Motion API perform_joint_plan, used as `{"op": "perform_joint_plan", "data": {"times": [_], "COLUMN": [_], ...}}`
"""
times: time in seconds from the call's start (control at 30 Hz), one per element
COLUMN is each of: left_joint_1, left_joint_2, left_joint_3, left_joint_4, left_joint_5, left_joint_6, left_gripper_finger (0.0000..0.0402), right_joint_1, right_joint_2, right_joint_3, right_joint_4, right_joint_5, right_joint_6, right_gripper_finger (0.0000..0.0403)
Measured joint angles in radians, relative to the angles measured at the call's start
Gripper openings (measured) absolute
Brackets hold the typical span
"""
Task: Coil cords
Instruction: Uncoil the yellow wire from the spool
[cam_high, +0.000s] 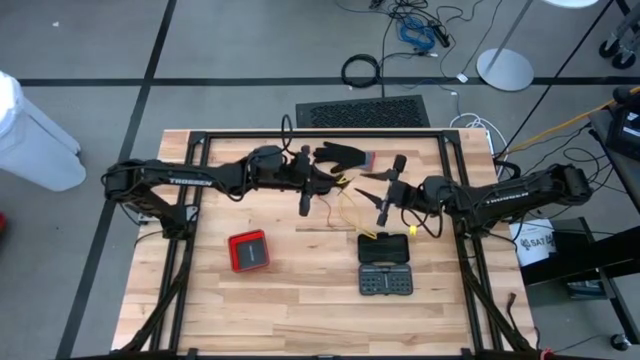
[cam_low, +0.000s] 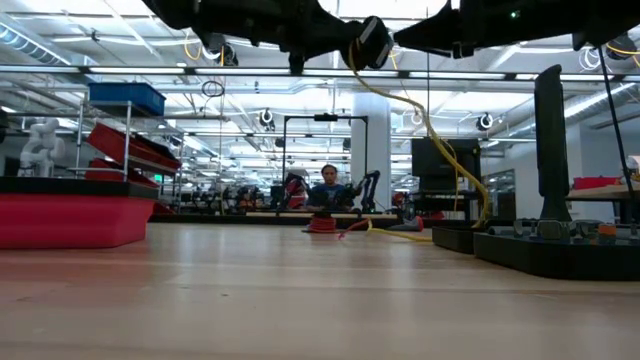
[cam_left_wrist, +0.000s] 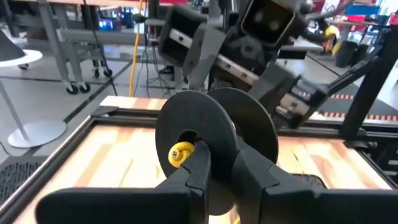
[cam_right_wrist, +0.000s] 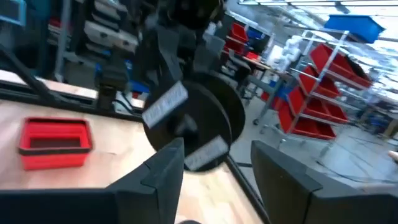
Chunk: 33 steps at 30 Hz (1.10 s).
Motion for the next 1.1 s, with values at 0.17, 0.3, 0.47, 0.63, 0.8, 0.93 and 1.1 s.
{"op": "perform_joint_plan", "data": {"times": [0.17, 0.3, 0.47, 0.63, 0.8, 0.93, 1.1], "left_joint_1": [0.0, -0.001, -0.002, -0.008, -0.013, -0.014, -0.016], "left_joint_2": [0.039, 0.062, 0.08, 0.088, 0.089, 0.09, 0.091], "left_joint_3": [0.0, 0.0, -0.002, -0.001, -0.002, -0.002, -0.001], "left_joint_4": [0.053, 0.091, 0.117, 0.138, 0.146, 0.133, 0.129], "left_joint_5": [0.004, 0.01, 0.003, 0.004, 0.004, 0.007, 0.001], "left_joint_6": [-0.025, -0.048, -0.063, -0.087, -0.106, -0.105, -0.103], "left_gripper_finger": [0.0047, 0.0047, 0.0047, 0.0047, 0.0047, 0.0047, 0.0047], "right_joint_1": [-0.005, -0.015, -0.02, -0.02, -0.025, -0.023, -0.023], "right_joint_2": [0.026, 0.053, 0.07, 0.07, 0.071, 0.073, 0.074], "right_joint_3": [0.0, 0.0, 0.0, -0.002, -0.002, -0.002, -0.001], "right_joint_4": [0.015, 0.043, 0.055, 0.063, 0.065, 0.045, 0.036], "right_joint_5": [-0.029, -0.016, 0.036, 0.051, 0.056, 0.114, 0.116], "right_joint_6": [0.009, 0.012, 0.004, -0.011, -0.021, -0.055, -0.056], "right_gripper_finger": [0.0165, 0.0157, 0.015, 0.0132, 0.0117, 0.0115, 0.013]}}
